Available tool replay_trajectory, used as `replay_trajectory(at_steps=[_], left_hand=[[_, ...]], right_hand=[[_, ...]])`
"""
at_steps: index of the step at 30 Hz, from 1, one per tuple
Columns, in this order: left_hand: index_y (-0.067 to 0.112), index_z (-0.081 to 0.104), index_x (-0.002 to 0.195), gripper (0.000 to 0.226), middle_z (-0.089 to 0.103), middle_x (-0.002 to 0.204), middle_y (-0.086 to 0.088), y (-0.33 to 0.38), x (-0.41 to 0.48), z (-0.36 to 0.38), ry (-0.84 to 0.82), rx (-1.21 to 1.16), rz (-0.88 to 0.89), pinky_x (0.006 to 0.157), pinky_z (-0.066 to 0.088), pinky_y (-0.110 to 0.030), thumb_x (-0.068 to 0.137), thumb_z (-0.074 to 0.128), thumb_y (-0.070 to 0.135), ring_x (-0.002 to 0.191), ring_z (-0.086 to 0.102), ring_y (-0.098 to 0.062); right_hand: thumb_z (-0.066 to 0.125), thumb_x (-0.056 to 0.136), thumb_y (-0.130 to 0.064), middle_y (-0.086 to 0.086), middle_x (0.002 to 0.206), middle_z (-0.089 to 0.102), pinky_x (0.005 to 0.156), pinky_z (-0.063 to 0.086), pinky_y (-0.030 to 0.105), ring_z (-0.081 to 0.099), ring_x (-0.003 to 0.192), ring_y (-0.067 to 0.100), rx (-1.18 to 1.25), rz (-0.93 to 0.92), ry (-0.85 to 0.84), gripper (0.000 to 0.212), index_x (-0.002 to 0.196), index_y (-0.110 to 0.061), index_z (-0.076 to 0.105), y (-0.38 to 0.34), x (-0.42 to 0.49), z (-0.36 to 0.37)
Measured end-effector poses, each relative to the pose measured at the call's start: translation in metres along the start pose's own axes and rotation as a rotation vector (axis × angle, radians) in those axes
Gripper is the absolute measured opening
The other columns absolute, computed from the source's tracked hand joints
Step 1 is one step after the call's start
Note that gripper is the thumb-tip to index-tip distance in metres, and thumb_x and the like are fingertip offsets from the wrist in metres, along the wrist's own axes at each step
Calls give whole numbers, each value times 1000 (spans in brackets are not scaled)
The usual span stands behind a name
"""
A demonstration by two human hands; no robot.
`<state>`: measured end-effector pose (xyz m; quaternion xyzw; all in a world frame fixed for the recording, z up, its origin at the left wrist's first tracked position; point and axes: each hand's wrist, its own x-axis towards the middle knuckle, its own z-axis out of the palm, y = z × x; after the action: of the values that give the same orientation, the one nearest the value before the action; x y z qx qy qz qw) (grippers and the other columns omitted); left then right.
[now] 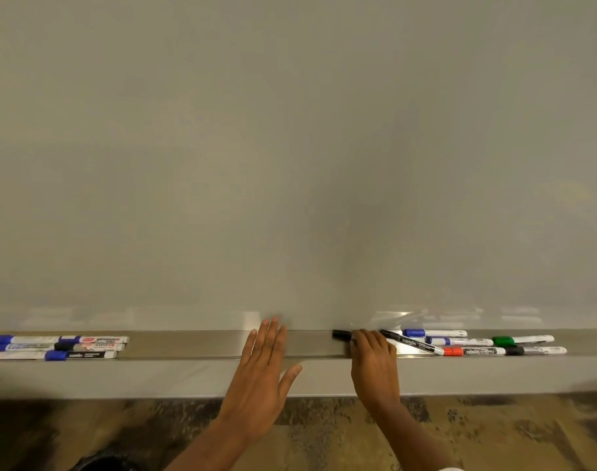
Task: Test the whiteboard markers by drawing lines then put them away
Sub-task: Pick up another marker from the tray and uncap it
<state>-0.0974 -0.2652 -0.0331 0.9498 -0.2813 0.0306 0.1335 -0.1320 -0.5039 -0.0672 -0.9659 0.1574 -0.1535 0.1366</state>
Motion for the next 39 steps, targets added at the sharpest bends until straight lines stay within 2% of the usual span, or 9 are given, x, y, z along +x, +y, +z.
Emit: replay_trajectory(at_steps=[3, 7, 13, 18, 21, 24, 28, 33, 39], left_hand=[[15, 10, 164, 70, 5, 172, -3, -1, 1, -2, 33, 9, 20, 124, 5, -36, 109, 22, 57, 158, 2, -18], [16, 7, 164, 67, 1, 172, 0, -3, 2, -7, 57, -15, 48, 125, 3, -34, 110, 21, 54, 158, 1, -16], [19, 19, 163, 59, 10, 171, 5, -3, 5, -20, 106, -135, 75, 126, 7, -30, 111, 28, 46, 158, 6, -12], [34, 33, 156, 50, 29, 162, 22, 2, 9, -49, 110, -409, -26, 124, 16, -17, 108, 36, 48, 151, 19, 6], [49, 46, 142, 39, 45, 145, 36, 11, 17, -82, 72, -789, -207, 117, 30, -13, 103, 47, 48, 137, 37, 17], [38, 59, 135, 36, 62, 136, 25, 18, 29, -118, 113, -1105, -336, 114, 38, -17, 99, 55, 40, 130, 52, 8], [28, 67, 132, 33, 71, 127, 15, 22, 40, -174, 144, -1319, -399, 112, 44, -27, 100, 59, 30, 124, 62, -2], [17, 70, 128, 31, 74, 124, -1, 27, 42, -244, 112, -1443, -292, 105, 49, -34, 102, 56, 25, 120, 67, -18], [9, 69, 122, 29, 74, 122, -3, 25, 39, -317, 105, -1423, -148, 90, 57, -28, 105, 51, 22, 114, 69, -23]], right_hand=[[83, 75, -4, 6, 106, 74, 89, 55, 47, 68, 103, 30, 5, -21, -9, 37, 109, -12, 72, 1, 7, 2], [87, 67, -1, 4, 101, 75, 88, 55, 46, 69, 98, 28, 17, -69, -13, 41, 104, -13, 74, 1, 11, 8], [84, 73, -4, 3, 108, 71, 94, 52, 41, 64, 106, 26, 92, -178, 7, 41, 110, -15, 72, -7, 14, 14], [73, 83, 0, 2, 112, 68, 92, 52, 36, 58, 108, 19, 300, -203, 130, 34, 114, -14, 69, -50, 17, -16], [63, 95, -6, -6, 114, 64, 92, 52, 29, 58, 107, 10, 628, -80, 117, 27, 118, -20, 66, -86, 20, -43], [62, 96, -8, -8, 107, 66, 88, 52, 23, 63, 102, 11, 1010, 63, 57, 24, 115, -23, 66, -126, 23, -84], [64, 96, -13, -5, 100, 73, 85, 55, 27, 68, 95, 16, 1276, 178, -26, 21, 112, -25, 68, -171, 24, -139], [65, 95, -10, 4, 93, 74, 73, 57, 29, 70, 83, 24, 1425, 145, -84, 21, 112, -20, 71, -217, 29, -203], [66, 94, -16, 13, 85, 74, 71, 55, 27, 67, 74, 22, 1505, 94, -152, 14, 104, -15, 75, -252, 35, -268]])
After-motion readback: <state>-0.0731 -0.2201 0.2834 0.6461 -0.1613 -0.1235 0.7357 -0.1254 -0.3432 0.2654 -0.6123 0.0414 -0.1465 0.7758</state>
